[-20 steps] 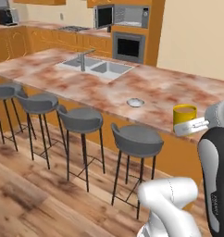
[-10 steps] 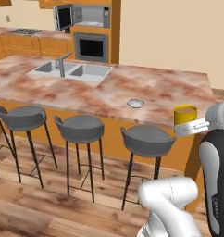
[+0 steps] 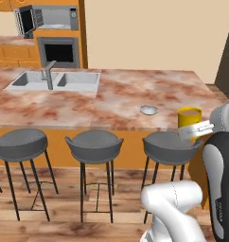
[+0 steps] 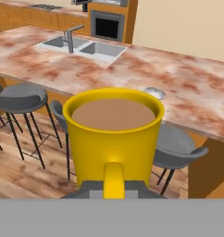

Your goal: Pick the cup of tea, navigate to the dining table, and place it on the saucer.

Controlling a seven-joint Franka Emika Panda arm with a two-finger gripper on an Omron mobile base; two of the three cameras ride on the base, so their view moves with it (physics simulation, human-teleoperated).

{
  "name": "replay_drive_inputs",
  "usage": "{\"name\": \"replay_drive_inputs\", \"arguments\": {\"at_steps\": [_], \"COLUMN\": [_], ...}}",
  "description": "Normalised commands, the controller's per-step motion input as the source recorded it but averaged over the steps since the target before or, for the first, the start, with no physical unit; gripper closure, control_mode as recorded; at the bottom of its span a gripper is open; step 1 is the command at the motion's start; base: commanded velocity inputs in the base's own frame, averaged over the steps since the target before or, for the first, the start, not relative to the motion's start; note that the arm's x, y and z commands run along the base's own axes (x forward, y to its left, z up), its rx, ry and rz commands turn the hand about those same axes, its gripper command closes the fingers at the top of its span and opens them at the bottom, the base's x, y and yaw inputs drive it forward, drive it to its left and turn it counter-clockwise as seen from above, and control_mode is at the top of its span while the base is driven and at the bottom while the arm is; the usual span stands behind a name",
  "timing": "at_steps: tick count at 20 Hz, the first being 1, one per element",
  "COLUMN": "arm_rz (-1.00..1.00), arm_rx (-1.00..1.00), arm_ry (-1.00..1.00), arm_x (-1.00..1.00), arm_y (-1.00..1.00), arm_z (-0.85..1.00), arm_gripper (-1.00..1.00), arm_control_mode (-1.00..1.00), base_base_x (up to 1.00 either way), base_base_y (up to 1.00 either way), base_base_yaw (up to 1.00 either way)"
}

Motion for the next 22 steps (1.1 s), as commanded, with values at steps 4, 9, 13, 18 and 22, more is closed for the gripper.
{"name": "replay_drive_inputs", "arguments": {"at_steps": [4,9,13,18,22], "arm_rz": [0.0,0.0,0.0,0.0,0.0], "arm_rx": [0.0,0.0,0.0,0.0,0.0], "arm_ry": [0.0,0.0,0.0,0.0,0.0], "arm_x": [0.0,0.0,0.0,0.0,0.0], "arm_y": [0.0,0.0,0.0,0.0,0.0], "arm_z": [0.0,0.0,0.0,0.0,0.0], "arm_gripper": [1.0,1.0,1.0,1.0,1.0], "arm_control_mode": [1.0,1.0,1.0,1.0,1.0], "base_base_x": [0.45,0.35,0.21,0.36,0.49], "base_base_y": [0.86,0.1,-0.56,-0.16,0.31], "base_base_yaw": [-0.32,-0.24,-0.23,-0.24,-0.09]}}
